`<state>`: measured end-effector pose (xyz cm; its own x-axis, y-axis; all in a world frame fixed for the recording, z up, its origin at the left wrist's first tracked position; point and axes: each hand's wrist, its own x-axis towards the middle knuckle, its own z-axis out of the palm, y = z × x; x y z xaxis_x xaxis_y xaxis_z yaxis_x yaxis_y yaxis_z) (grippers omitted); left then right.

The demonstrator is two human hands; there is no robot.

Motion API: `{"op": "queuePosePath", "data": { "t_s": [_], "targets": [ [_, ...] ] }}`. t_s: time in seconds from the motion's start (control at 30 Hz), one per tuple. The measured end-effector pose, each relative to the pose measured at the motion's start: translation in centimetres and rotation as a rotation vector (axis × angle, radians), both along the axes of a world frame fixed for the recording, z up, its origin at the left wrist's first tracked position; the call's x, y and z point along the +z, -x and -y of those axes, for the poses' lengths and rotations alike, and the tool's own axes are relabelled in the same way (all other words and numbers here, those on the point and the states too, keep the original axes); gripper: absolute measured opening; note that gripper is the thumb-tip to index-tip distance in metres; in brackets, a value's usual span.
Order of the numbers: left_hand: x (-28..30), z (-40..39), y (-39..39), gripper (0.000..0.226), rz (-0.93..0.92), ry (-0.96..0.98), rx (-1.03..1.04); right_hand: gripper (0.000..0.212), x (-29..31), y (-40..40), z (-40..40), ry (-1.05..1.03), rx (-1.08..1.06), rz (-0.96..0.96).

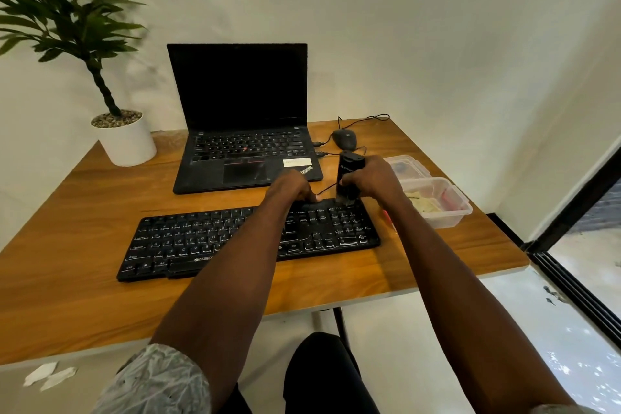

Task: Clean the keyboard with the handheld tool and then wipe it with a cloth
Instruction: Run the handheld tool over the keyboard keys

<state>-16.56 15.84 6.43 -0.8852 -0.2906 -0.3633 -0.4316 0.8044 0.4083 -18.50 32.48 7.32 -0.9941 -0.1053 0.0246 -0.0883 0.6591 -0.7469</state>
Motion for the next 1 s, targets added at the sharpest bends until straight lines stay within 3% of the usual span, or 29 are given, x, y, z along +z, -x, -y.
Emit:
{"op": "queuePosePath", "data": {
  "t_s": [0.1,0.23,0.37,0.5,0.63,0.77,0.9,1.0],
  "targets": [
    [0.0,-0.1,-0.1,0.066,0.008,-0.002,0.002,0.034,0.0,-0.2,-0.1,-0.146,-0.104,-0.177],
    [0.2,-0.1,-0.2,0.066,0.007,0.000,0.007,0.036,-0.1,-0.6,0.3,0.004,0.049,0.035],
    [0.5,-0.4,-0.3,0.073,0.025,0.018,0.017,0.034,-0.3,-0.3,0.1,-0.109,-0.061,-0.158],
    [0.5,-0.4,-0.4,0.070,0.025,0.020,0.022,0.037,0.0,-0.9,0.6,-0.092,0.089,-0.038],
    [0.6,-0.6,-0.7,0.067,0.015,0.035,0.014,0.034,0.1,-0.7,-0.3,-0.185,-0.068,-0.169],
    [0.7,-0.6,-0.9,0.067,0.008,0.024,0.023,0.035,0.0,-1.0,0.2,-0.092,0.046,-0.051],
    [0.7,-0.6,-1.0,0.067,0.006,0.000,0.036,0.036,-0.4,-0.9,-0.1,-0.143,-0.081,-0.170],
    [0.9,-0.7,-1.1,0.068,0.003,0.008,0.031,0.037,-0.3,-1.0,0.7,-0.137,0.008,-0.133]
  ]
}}
